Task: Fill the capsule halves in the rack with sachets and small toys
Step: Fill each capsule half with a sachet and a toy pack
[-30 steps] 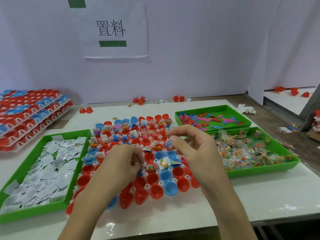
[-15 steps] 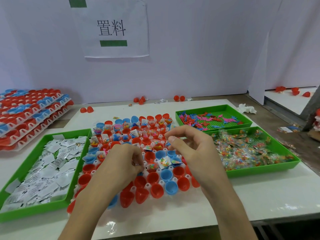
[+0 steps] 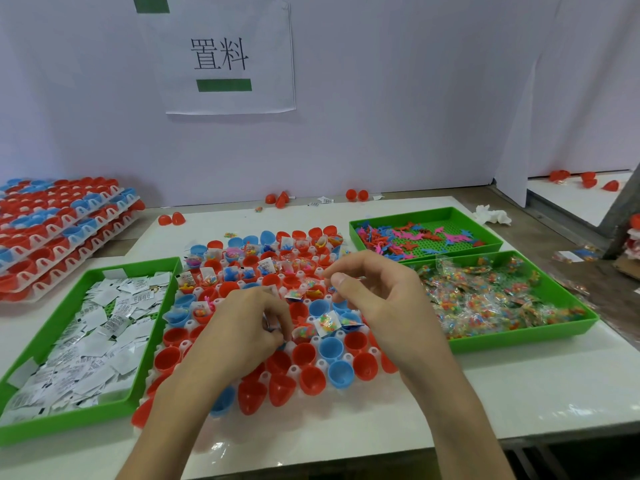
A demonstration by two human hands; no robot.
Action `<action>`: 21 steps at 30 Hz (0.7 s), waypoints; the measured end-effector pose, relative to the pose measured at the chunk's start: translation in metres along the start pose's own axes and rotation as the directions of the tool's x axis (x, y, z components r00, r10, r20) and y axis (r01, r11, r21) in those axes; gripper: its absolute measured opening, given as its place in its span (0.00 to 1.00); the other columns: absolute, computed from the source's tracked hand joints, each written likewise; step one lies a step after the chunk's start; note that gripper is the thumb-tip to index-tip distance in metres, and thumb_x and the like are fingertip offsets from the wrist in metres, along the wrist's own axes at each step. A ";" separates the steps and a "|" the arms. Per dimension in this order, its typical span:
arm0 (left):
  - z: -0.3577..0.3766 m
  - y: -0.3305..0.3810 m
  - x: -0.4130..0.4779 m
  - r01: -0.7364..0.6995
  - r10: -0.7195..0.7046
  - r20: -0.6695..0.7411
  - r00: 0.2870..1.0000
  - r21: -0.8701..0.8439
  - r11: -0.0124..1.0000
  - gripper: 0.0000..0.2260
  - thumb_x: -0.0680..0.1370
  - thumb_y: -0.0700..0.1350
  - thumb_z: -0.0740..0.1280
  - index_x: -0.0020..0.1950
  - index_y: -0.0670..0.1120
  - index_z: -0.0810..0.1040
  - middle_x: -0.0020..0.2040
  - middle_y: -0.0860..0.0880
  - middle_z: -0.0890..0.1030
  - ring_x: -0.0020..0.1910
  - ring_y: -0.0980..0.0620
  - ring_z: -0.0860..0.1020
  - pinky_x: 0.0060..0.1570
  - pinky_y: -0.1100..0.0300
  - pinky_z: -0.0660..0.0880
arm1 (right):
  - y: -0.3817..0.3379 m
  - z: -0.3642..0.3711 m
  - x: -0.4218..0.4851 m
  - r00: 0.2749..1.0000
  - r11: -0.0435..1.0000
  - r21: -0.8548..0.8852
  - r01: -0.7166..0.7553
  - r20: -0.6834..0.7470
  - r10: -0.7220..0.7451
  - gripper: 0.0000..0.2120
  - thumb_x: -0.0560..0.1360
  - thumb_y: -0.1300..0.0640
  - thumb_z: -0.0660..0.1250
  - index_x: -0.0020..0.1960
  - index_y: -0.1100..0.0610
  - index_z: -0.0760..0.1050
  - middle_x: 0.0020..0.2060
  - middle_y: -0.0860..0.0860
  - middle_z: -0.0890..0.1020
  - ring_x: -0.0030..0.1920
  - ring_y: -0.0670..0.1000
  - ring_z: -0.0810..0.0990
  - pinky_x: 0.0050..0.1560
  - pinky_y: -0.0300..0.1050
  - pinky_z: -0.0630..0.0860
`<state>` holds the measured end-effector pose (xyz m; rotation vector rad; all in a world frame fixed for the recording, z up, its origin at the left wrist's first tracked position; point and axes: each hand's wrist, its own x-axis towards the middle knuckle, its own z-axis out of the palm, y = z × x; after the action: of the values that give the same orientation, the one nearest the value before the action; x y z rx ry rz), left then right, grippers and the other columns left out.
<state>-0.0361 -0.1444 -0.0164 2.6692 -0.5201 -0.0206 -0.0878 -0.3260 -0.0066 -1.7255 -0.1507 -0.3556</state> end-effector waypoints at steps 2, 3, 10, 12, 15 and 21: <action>-0.001 -0.001 0.001 0.018 -0.018 0.001 1.000 -0.014 1.000 0.19 0.73 0.35 0.72 0.31 0.57 0.79 0.41 0.61 0.77 0.39 0.58 0.77 0.31 0.73 0.73 | 0.000 0.000 0.000 1.000 1.000 -0.001 -0.002 0.004 0.002 0.09 0.78 0.58 0.69 0.43 0.46 0.82 0.43 0.42 0.85 0.43 0.44 0.83 0.45 0.36 0.79; -0.001 -0.002 0.001 0.025 -0.025 0.004 1.000 -0.013 1.000 0.19 0.73 0.34 0.72 0.31 0.57 0.79 0.40 0.61 0.77 0.39 0.58 0.78 0.31 0.73 0.73 | 0.001 0.001 0.000 1.000 1.000 -0.001 -0.002 0.004 0.002 0.09 0.78 0.58 0.69 0.43 0.46 0.82 0.43 0.42 0.85 0.43 0.43 0.83 0.45 0.36 0.79; -0.005 -0.002 -0.003 -0.017 0.017 0.045 0.999 0.008 1.000 0.13 0.76 0.41 0.72 0.37 0.59 0.80 0.43 0.61 0.78 0.41 0.59 0.78 0.34 0.71 0.75 | 0.002 0.002 0.000 1.000 1.000 0.002 -0.012 0.004 0.012 0.09 0.78 0.58 0.69 0.43 0.46 0.82 0.43 0.43 0.85 0.43 0.44 0.83 0.46 0.37 0.80; -0.007 -0.001 -0.004 -0.013 0.013 0.038 0.999 -0.007 1.000 0.09 0.75 0.48 0.73 0.38 0.59 0.79 0.42 0.61 0.78 0.40 0.59 0.79 0.33 0.71 0.74 | 0.002 0.002 0.000 1.000 1.000 0.001 -0.015 0.006 0.015 0.09 0.78 0.58 0.69 0.43 0.46 0.82 0.43 0.43 0.85 0.43 0.43 0.83 0.46 0.37 0.80; -0.004 0.002 -0.003 0.010 -0.010 -0.006 1.000 0.017 1.000 0.09 0.74 0.53 0.74 0.36 0.58 0.78 0.39 0.60 0.78 0.37 0.60 0.78 0.31 0.72 0.71 | 0.002 0.003 0.000 1.000 1.000 0.000 -0.021 0.016 0.021 0.09 0.78 0.59 0.69 0.43 0.47 0.82 0.43 0.44 0.85 0.43 0.44 0.83 0.46 0.38 0.80; 0.001 -0.001 -0.001 0.027 -0.026 -0.023 0.999 0.030 0.999 0.10 0.74 0.44 0.75 0.39 0.56 0.77 0.38 0.60 0.77 0.37 0.60 0.77 0.32 0.73 0.72 | 0.002 0.003 0.000 0.999 1.000 -0.001 -0.020 0.027 0.020 0.09 0.78 0.60 0.69 0.43 0.49 0.83 0.42 0.46 0.85 0.43 0.46 0.83 0.47 0.40 0.80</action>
<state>-0.0366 -0.1433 -0.0176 2.7025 -0.4819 0.0104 -0.0867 -0.3231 -0.0091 -1.7320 -0.1531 -0.3175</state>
